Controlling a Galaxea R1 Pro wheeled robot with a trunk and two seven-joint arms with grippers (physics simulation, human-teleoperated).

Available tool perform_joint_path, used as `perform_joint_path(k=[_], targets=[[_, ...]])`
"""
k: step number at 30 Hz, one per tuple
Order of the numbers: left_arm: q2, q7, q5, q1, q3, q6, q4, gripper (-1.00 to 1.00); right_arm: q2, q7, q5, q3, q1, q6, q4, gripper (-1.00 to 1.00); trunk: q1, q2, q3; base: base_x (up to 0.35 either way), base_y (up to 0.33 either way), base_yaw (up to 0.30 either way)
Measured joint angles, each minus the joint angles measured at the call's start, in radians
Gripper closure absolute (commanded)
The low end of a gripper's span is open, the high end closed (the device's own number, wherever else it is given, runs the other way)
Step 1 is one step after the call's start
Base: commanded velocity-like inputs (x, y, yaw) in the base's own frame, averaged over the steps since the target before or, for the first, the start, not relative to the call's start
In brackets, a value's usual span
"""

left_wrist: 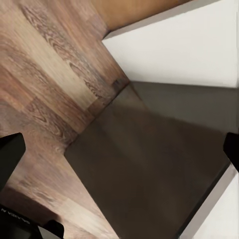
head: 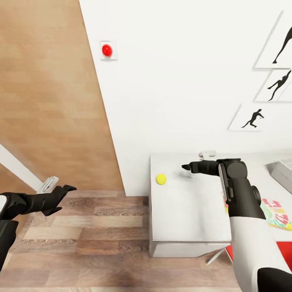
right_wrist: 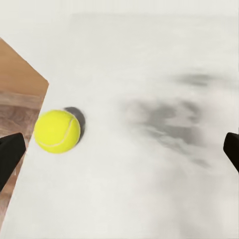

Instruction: Put all the toys in the child's room - the three board games (two on the bed and one on the table), the two jigsaw puzzles on the table, and the tennis ball on the table - inside the toy box on the table in the child's room.

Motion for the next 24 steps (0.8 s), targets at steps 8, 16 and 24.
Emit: perform_joint_path(k=[8, 16, 24], targets=[[0.0, 0.0, 0.0, 0.001, 0.0, 0.0, 0.001, -1.0, 0.007, 0.0, 0.0, 0.0, 0.007, 0.0, 0.003, -1.0, 0.0, 0.0, 0.006, 0.246, 0.262, 0.0], [-0.002, 0.0, 0.0, 0.002, -0.003, 0.0, 0.002, -1.0, 0.009, 0.0, 0.001, -0.001, 0.015, 0.0, 0.012, -1.0, 0.0, 0.0, 0.007, 0.254, 0.259, 0.0], [-0.004, -0.001, -0.001, 0.002, -0.036, -0.001, 0.005, -1.0, 0.009, -0.003, 0.002, 0.0, 0.021, 0.0, 0.064, -1.0, 0.0, 0.0, 0.008, 0.164, 0.151, 0.0]])
